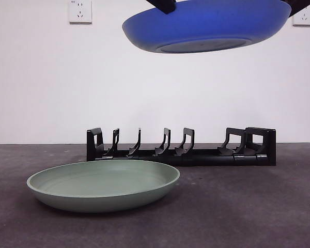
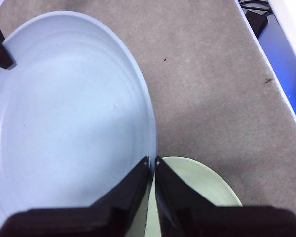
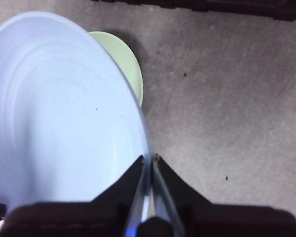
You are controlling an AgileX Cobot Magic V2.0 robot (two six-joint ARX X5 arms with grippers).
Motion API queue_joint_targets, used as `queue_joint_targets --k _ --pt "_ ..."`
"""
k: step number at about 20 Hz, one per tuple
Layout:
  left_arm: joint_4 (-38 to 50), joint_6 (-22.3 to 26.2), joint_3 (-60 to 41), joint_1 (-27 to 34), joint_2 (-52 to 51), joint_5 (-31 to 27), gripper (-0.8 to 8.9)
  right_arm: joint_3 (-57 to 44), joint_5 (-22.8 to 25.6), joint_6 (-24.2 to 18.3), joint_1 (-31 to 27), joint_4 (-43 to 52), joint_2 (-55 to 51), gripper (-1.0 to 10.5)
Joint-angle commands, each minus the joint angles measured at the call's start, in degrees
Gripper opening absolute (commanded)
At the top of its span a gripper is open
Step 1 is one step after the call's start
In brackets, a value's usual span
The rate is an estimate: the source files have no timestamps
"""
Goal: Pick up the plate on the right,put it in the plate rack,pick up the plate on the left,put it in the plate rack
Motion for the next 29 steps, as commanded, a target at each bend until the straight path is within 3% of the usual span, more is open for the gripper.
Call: queue_joint_targets --k 1,3,8,9,13,15,19,22,25,29 --pt "0.35 -1.88 0.04 0.04 0.28 -0.20 -0.08 1.86 -0.72 0.35 0.00 0.63 0.20 1.6" --pt "0.37 -2.19 0.04 0.04 0.28 -0.17 -0.08 3.15 -0.72 0.37 0.00 0.72 0.20 2.2" --pt "0.63 -5.40 0.04 0.35 0.28 1.01 -0.08 11.43 0.26 0.83 -0.02 0.81 0.15 2.3" --pt "1.16 -6.80 0.04 0.98 0.28 2.45 -0.08 14.03 3.06 1.11 -0.07 0.94 -0.15 2.3" --pt "10.05 -16.66 0.04 6.16 0.22 9.88 -0.08 21.88 23.91 2.29 -0.07 3.58 -4.22 2.3" --pt "17.53 -24.83 0.04 10.49 0.09 15.50 -0.08 22.01 27.30 2.14 -0.07 5.31 -7.45 2.2" --pt "36.44 -46.66 0.04 21.40 0.26 29.29 -0.08 21.77 25.03 0.31 0.00 0.68 -11.43 2.2" --pt "47.21 -58.23 0.04 27.45 0.92 31.71 -0.08 21.64 16.92 0.04 0.04 -3.10 -12.50 2.2" --pt "51.49 -62.90 0.04 31.02 2.19 31.78 -0.08 21.33 10.86 -0.61 0.04 -5.20 -12.55 2.2" --pt "57.94 -68.81 0.04 34.60 7.48 31.76 -0.08 19.12 7.52 -0.74 0.04 -5.29 -12.55 2.2"
